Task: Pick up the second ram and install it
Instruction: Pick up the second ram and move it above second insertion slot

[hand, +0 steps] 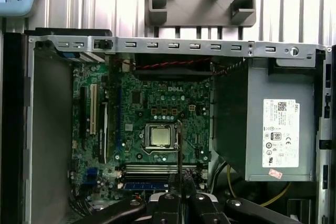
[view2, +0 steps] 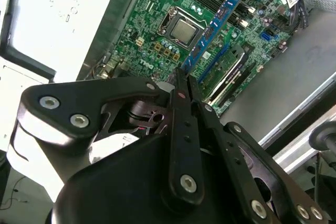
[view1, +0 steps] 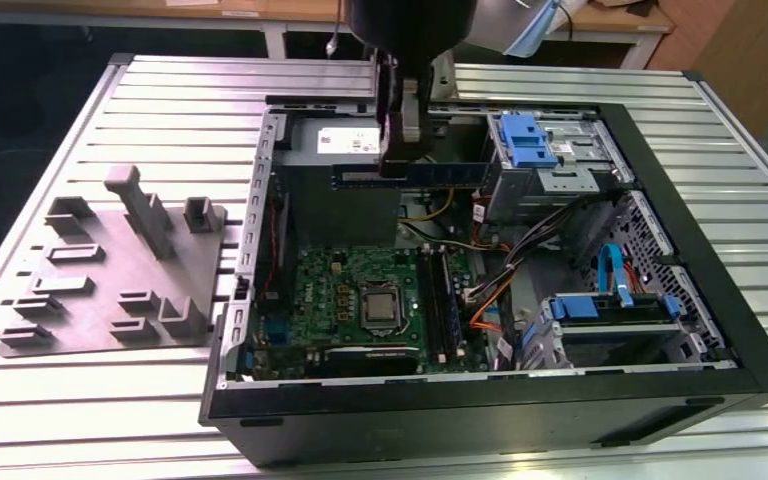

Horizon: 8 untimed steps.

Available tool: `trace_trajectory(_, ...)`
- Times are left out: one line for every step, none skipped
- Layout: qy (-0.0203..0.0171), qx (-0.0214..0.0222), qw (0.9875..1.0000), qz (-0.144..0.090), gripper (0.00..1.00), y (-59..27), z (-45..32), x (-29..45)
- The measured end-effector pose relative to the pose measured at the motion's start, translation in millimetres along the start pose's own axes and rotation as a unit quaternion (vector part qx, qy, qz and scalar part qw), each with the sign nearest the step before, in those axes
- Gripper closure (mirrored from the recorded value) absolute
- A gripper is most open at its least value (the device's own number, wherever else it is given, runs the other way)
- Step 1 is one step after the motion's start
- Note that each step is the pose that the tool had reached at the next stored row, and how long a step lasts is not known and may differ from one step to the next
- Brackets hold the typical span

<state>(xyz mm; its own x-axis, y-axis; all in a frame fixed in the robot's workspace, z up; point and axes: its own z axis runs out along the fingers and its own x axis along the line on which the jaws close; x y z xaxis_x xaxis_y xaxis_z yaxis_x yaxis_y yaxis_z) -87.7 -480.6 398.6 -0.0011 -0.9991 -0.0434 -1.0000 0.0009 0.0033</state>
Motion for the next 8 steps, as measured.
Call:
trace_trajectory(0.0, 0.0001, 1.0, 0.003, 0.87, 0.0, 1.8, 0.1)
trace_trajectory(0.0, 0.0002, 1.0, 0.006, 0.87, 0.0, 3.6, 0.2)
trace_trajectory(-0.0001, 0.0004, 1.0, 0.008, 0.87, 0.0, 5.4, 0.3)
trace_trajectory(0.0, 0.0004, 0.9999, 0.01, 0.87, 0.0, 7.2, 0.4)
trace_trajectory(0.0, 0.0005, 0.9999, 0.012, 0.87, 0.0, 8.9, 0.6)
trace_trajectory(0.0, 0.0005, 0.9999, 0.013, 0.87, 0.1, 10.7, 0.9)
trace_trajectory(0.0, 0.0005, 0.9999, 0.013, 0.87, 0.1, 12.5, 1.2)
trace_trajectory(0.0, 0.0006, 0.9999, 0.013, 0.87, 0.0, 14.4, 1.5)
